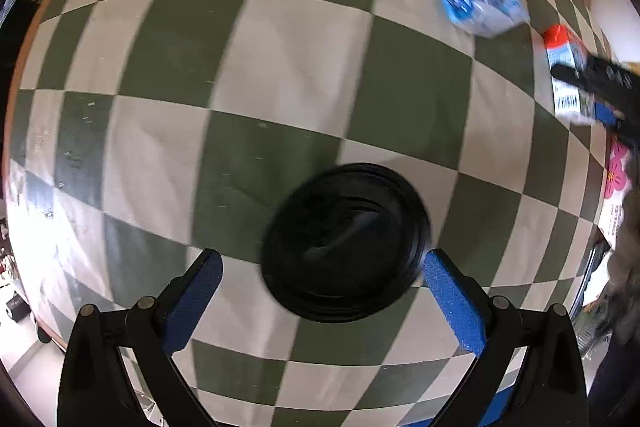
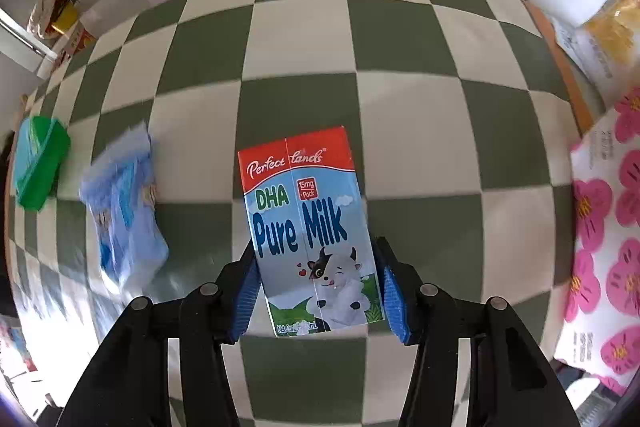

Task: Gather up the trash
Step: 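Grasp the black round lid with the left tool while the right tool grasps the milk carton, then carry the lid and milk carton to the bin and release both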

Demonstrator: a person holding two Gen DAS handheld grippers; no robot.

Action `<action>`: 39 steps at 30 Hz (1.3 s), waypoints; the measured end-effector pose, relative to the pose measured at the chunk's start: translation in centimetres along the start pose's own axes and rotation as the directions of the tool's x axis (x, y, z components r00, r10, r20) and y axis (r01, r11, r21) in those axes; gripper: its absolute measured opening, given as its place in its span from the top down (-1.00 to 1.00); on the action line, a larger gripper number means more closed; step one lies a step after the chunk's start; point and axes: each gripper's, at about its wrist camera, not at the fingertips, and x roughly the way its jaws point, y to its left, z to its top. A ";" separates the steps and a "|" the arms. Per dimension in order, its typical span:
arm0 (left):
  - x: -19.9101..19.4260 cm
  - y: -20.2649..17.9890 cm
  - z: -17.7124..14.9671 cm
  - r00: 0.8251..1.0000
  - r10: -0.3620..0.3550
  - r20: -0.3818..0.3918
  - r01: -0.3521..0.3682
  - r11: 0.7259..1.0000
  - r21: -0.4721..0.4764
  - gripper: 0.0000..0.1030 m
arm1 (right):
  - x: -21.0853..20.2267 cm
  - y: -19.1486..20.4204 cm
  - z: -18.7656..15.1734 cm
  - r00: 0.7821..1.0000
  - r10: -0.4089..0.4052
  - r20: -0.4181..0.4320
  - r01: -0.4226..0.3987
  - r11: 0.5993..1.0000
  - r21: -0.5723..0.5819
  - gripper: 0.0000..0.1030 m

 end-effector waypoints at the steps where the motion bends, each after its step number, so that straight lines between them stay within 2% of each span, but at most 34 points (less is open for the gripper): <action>1: 0.2 -0.4 0.0 1.000 0.002 -0.004 -0.002 1.000 0.008 -0.99 | -0.2 -0.3 -0.8 1.000 0.004 -0.014 -0.004 1.000 0.009 -0.07; 6: 2.0 -1.6 -0.3 0.997 0.076 -0.027 -0.074 0.996 0.048 -0.98 | -1.6 -2.2 -7.2 0.995 0.039 -0.088 -0.033 0.997 0.063 -0.07; 11: 1.9 -2.0 -0.7 0.994 0.112 0.006 -0.112 0.992 0.052 -0.98 | -1.7 -3.2 -12.1 0.994 0.010 -0.106 -0.001 0.997 0.079 -0.07; 13: 1.6 -2.2 -0.7 0.994 0.112 0.019 -0.113 0.993 0.044 -0.95 | -1.5 -3.3 -12.5 0.995 0.002 -0.100 0.007 0.996 0.087 -0.08; 16: 0.6 -2.1 -1.2 0.992 0.109 0.063 -0.112 0.993 0.046 -0.68 | -0.9 -3.5 -12.3 0.994 0.010 -0.108 0.003 0.993 0.119 -0.10; 19: -0.1 -3.1 -1.5 0.991 0.109 0.076 -0.114 0.991 0.067 -0.64 | -0.7 -3.6 -12.4 0.996 -0.006 -0.093 0.015 0.995 0.100 -0.10; 21: -0.6 -3.3 -1.9 0.989 0.116 0.093 -0.123 0.990 0.073 -0.64 | -1.2 -4.0 -13.6 0.996 -0.015 -0.087 0.023 0.996 0.088 -0.05; 26: -3.2 -3.3 -3.7 0.985 0.104 0.136 -0.116 0.990 0.085 -0.64 | -2.0 -1.5 -14.3 0.998 -0.024 -0.053 0.026 0.999 0.040 -0.03; 30: -6.4 -3.1 -4.9 0.975 0.091 0.204 -0.116 0.987 0.112 -0.64 | -3.9 -0.7 -16.1 1.000 0.001 -0.019 -0.001 1.000 0.022 -0.03; 33: -9.4 -2.4 -6.6 0.960 0.073 0.270 -0.113 0.984 0.135 -0.64 | -5.9 0.4 -18.3 0.999 0.041 0.021 -0.041 0.999 0.023 -0.03; 36: -12.3 -0.8 -9.8 0.941 0.028 0.336 -0.085 0.984 0.157 -0.64 | -8.8 1.9 -21.0 0.995 0.067 0.069 -0.068 0.998 0.012 -0.03; 39: -13.2 2.4 -12.8 0.920 -0.021 0.391 -0.055 0.981 0.184 -0.64 | -12.2 4.1 -24.8 0.988 0.097 0.117 -0.099 0.995 0.010 -0.03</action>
